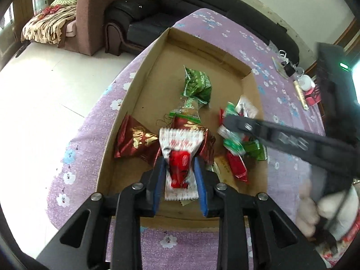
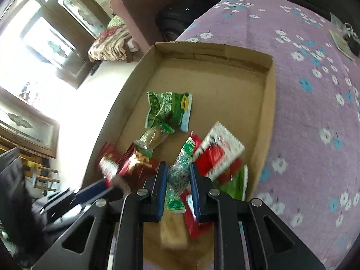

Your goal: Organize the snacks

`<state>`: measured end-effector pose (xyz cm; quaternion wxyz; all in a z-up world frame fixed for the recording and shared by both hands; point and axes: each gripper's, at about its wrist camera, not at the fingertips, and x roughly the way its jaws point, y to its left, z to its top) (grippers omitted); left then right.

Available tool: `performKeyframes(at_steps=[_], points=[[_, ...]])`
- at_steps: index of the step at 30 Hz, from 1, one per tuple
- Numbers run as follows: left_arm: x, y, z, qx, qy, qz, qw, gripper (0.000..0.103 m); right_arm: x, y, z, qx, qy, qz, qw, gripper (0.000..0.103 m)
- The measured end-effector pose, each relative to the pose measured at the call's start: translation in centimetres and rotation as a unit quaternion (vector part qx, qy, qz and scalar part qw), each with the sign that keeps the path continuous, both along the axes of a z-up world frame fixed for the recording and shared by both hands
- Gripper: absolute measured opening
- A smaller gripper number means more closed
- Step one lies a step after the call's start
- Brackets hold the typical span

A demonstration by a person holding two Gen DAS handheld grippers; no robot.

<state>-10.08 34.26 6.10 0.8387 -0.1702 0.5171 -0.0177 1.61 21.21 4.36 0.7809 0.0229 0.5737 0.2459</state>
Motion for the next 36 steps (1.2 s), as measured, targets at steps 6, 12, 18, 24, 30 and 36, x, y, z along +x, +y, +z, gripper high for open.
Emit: performKeyframes(at_steps=[6,12,18,24,30,36], points=[[-0.7,1.1,2.1,0.001,-0.036,0.014,0.9992,0.043,0.6,1.3,1.2,-0.002,-0.020,0.007,1.000,0.020],[-1.0,0.1,5.2,0.091,-0.083,0.030,0.9919,0.077,-1.0,0.2,4.0,-0.009,-0.053,-0.026,0.998,0.024],[0.0,-1.0,6.0,0.092,-0.084,0.015,0.9921,0.084,-3.0,-1.7,5.1,-0.026,-0.066,-0.082,0.994,0.025],[-0.7,-2.7,7.3,0.122,-0.080,0.023,0.9890,0.084,-3.8,-4.7,7.6,-0.034,-0.099,-0.097,0.990,0.028],[-2.2,-5.2,9.2,0.169,-0.081,0.052,0.9809,0.084,-5.9,-7.9,7.3,-0.053,-0.129,-0.096,0.986,0.032],[-3.9,-9.1,11.4,0.215,-0.099,0.057,0.9700,0.084,-7.7,-10.0,7.0,-0.042,-0.122,-0.071,0.989,0.032]])
